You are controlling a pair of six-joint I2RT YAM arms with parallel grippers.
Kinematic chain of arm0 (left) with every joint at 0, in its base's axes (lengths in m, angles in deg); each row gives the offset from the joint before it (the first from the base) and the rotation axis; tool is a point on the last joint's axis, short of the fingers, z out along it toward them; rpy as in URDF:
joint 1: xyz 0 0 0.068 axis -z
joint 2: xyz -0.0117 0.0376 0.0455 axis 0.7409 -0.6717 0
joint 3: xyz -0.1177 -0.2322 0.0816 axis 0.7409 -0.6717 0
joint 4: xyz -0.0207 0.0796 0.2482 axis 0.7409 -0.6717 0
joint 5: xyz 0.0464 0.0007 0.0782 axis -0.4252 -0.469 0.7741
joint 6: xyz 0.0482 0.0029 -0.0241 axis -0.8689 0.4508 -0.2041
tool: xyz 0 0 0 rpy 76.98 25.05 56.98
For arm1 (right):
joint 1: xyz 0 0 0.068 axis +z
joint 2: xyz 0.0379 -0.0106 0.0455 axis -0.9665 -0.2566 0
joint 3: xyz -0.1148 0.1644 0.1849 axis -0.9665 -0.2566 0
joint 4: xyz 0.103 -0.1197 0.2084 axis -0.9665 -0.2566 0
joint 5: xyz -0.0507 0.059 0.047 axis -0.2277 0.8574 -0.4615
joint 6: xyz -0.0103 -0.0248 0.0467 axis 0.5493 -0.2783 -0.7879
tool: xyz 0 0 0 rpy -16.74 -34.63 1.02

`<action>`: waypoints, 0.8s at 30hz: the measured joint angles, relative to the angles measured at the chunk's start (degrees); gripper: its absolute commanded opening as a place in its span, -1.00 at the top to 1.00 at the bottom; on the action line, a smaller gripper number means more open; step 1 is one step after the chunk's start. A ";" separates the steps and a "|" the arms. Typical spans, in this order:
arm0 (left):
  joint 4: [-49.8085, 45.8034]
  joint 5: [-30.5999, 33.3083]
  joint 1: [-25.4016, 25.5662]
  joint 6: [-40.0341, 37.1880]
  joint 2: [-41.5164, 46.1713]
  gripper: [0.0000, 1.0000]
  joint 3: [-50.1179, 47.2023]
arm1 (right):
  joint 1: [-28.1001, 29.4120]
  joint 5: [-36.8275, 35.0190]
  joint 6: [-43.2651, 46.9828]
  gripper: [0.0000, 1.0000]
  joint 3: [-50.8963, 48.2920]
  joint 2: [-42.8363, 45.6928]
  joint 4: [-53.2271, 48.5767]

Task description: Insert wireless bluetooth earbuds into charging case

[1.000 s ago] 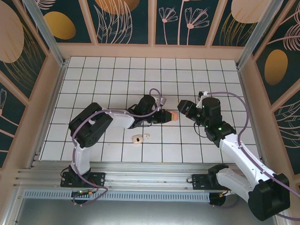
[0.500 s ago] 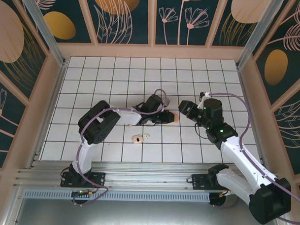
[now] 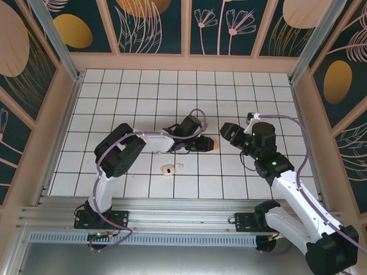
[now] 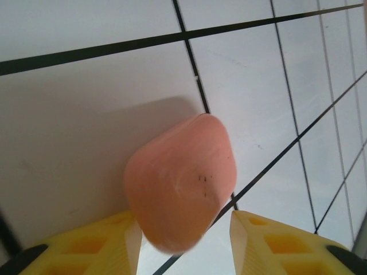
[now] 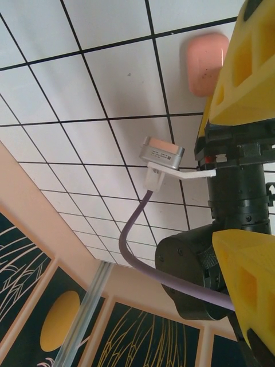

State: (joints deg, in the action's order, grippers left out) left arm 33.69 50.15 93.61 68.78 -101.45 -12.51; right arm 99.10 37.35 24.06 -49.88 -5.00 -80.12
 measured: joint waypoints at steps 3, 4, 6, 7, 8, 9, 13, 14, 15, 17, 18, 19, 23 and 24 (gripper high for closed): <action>-3.45 2.16 -0.04 -1.64 2.16 0.10 0.00 | 0.00 -0.15 -0.07 -0.03 -0.04 0.48 -0.04; -4.63 2.75 -0.09 -2.16 3.23 0.09 0.00 | 0.00 -0.15 -0.24 -0.03 -0.07 0.57 -0.04; -6.86 4.07 -0.09 -3.41 5.64 0.07 -0.09 | 0.00 -0.17 -0.61 -0.03 -0.13 0.57 -0.04; -8.28 5.07 -0.09 -4.22 7.34 0.07 -0.22 | 0.00 -0.17 -0.68 -0.03 -0.24 0.57 -0.04; -9.25 5.64 -0.09 -4.76 8.68 0.06 -0.37 | 0.02 -0.17 -0.83 -0.03 -0.33 0.57 -0.07; -10.40 6.60 -0.09 -5.55 10.51 0.05 -0.85 | 0.02 -0.17 -0.85 -0.03 -0.37 0.57 -0.17; -15.96 9.53 -0.09 -9.38 18.75 0.01 -4.37 | 0.02 -0.17 -0.85 -0.03 -0.52 0.57 -0.33; -17.66 9.94 -0.09 -10.56 20.59 0.01 -5.31 | 0.02 -0.15 -0.85 -0.03 -0.59 0.57 -0.39; -19.82 10.29 -0.09 -12.11 22.49 0.00 -6.25 | 0.02 -0.15 -0.85 -0.03 -0.61 0.57 -0.46; -24.28 10.67 -0.09 -15.43 24.94 -0.01 -7.17 | 0.02 -0.15 -0.85 -0.03 -0.61 0.57 -0.46; -27.17 10.80 -0.09 -17.86 25.81 -0.01 -7.30 | 0.02 -0.15 -0.85 -0.03 -0.61 0.57 -0.44; -29.44 11.04 -0.09 -19.61 26.25 -0.01 -7.30 | 0.02 -0.15 -0.85 -0.04 -0.61 0.57 -0.46; -38.47 12.85 -0.09 -28.35 26.73 -0.03 -7.37 | 0.02 -0.33 -0.90 -0.04 -0.76 0.57 -0.44; -40.17 13.57 -0.09 -30.47 26.73 -0.04 -7.52 | 0.04 -0.39 -0.94 -0.04 -0.83 0.57 -0.44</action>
State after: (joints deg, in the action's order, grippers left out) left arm -6.49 63.72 93.52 38.31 -74.72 -20.03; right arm 99.14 36.96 23.12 -50.71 -4.43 -80.55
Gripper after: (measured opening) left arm 0.516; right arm 0.519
